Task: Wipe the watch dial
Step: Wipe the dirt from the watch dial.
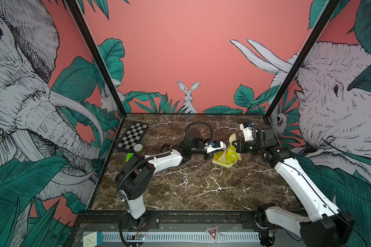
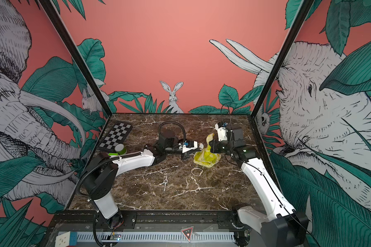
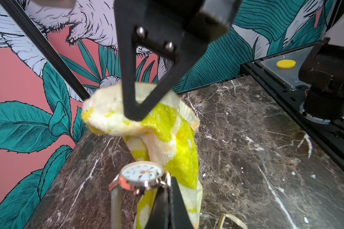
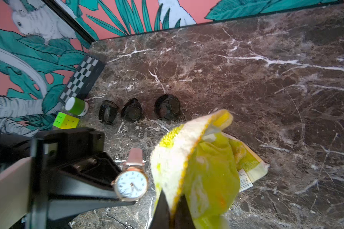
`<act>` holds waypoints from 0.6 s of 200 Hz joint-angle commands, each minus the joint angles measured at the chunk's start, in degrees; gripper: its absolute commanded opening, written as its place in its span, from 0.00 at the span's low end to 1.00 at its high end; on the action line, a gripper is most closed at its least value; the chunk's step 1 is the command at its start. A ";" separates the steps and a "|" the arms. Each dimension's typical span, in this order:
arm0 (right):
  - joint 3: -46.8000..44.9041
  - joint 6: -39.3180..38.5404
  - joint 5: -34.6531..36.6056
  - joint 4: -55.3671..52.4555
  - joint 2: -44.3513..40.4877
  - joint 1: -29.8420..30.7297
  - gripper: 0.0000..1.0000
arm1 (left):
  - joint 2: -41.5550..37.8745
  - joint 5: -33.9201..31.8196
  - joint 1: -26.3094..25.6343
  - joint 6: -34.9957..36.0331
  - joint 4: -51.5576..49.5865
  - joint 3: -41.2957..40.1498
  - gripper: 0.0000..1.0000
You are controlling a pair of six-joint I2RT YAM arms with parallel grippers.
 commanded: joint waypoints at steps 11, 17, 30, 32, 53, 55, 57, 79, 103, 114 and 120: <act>1.05 0.54 -6.68 3.47 -1.13 -0.08 0.00 | -1.22 0.82 -0.18 0.85 0.68 0.49 0.00; 0.70 0.96 -7.84 4.23 -1.14 -0.04 0.00 | -1.04 0.91 -0.22 0.80 0.68 0.67 0.00; -0.01 1.59 -8.70 5.50 -1.08 0.18 0.00 | -0.63 0.98 -0.17 0.59 0.68 1.11 0.00; -0.11 1.64 -8.71 5.67 -0.97 0.21 0.00 | -0.55 0.99 -0.17 0.57 0.68 1.15 0.00; -0.51 1.73 -9.16 6.50 -0.28 0.90 0.00 | 0.20 1.43 -0.21 0.27 0.59 1.92 0.00; -0.52 1.72 -9.22 6.54 -0.19 0.99 0.00 | 0.21 1.48 -0.20 0.18 0.59 1.94 0.00; -0.50 1.69 -9.24 6.61 -0.08 1.07 0.00 | 0.32 1.52 -0.22 0.16 0.59 2.06 0.00; -0.58 1.60 -9.25 7.14 1.18 1.95 0.00 | 0.85 1.94 -0.17 -0.25 0.59 2.90 0.00; -0.30 1.42 -8.81 7.44 2.10 2.59 0.00 | 1.42 2.52 -0.25 -0.38 0.50 3.75 0.00; -0.09 1.33 -8.37 7.25 2.39 2.74 0.00 | 1.70 2.71 -0.25 -0.35 0.55 4.05 0.00; 0.00 1.34 -8.04 7.17 2.47 2.77 0.00 | 1.82 2.80 -0.28 -0.40 0.79 4.06 0.00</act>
